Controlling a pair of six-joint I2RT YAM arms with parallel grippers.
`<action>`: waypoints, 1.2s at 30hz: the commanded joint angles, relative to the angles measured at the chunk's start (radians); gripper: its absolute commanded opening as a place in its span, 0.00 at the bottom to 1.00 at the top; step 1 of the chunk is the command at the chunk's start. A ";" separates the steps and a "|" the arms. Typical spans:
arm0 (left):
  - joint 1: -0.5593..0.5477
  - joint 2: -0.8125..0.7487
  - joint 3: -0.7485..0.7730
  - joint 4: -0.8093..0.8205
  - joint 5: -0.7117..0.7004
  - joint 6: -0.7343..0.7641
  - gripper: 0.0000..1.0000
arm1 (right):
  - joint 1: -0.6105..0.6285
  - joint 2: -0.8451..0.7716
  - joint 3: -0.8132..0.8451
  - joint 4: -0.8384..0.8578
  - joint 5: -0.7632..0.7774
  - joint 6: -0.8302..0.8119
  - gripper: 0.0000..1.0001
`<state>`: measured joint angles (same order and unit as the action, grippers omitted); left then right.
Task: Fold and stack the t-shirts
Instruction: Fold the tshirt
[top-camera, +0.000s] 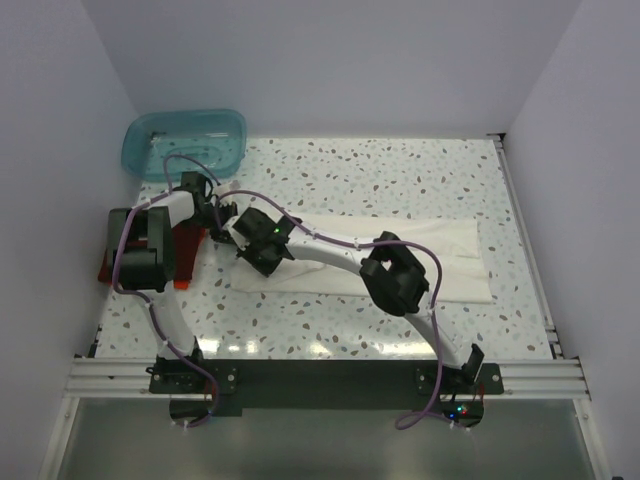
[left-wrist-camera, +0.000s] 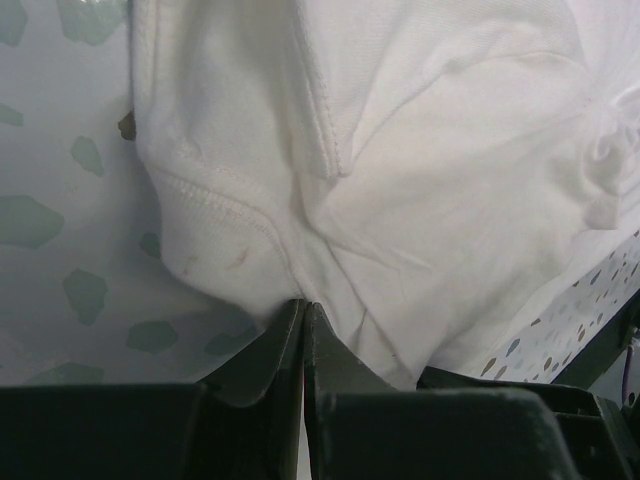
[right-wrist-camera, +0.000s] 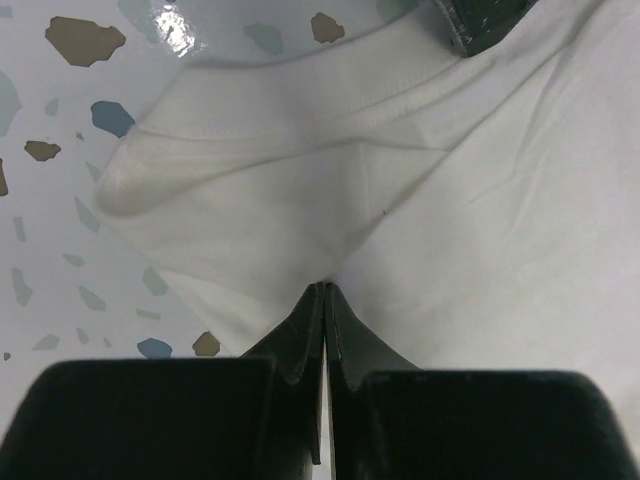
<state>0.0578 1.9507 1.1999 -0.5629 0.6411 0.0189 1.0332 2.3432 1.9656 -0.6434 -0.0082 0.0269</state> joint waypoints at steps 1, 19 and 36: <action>0.000 0.016 -0.003 0.014 -0.017 -0.004 0.08 | -0.001 -0.025 0.010 -0.016 0.020 -0.015 0.00; 0.000 0.011 -0.016 0.018 -0.017 -0.005 0.07 | 0.001 -0.055 0.015 0.010 -0.004 0.056 0.35; -0.001 0.020 -0.025 0.023 -0.032 -0.005 0.04 | 0.010 -0.008 0.030 -0.044 0.048 0.002 0.03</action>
<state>0.0578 1.9507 1.1957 -0.5560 0.6418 0.0181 1.0359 2.3478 1.9572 -0.6628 0.0200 0.0380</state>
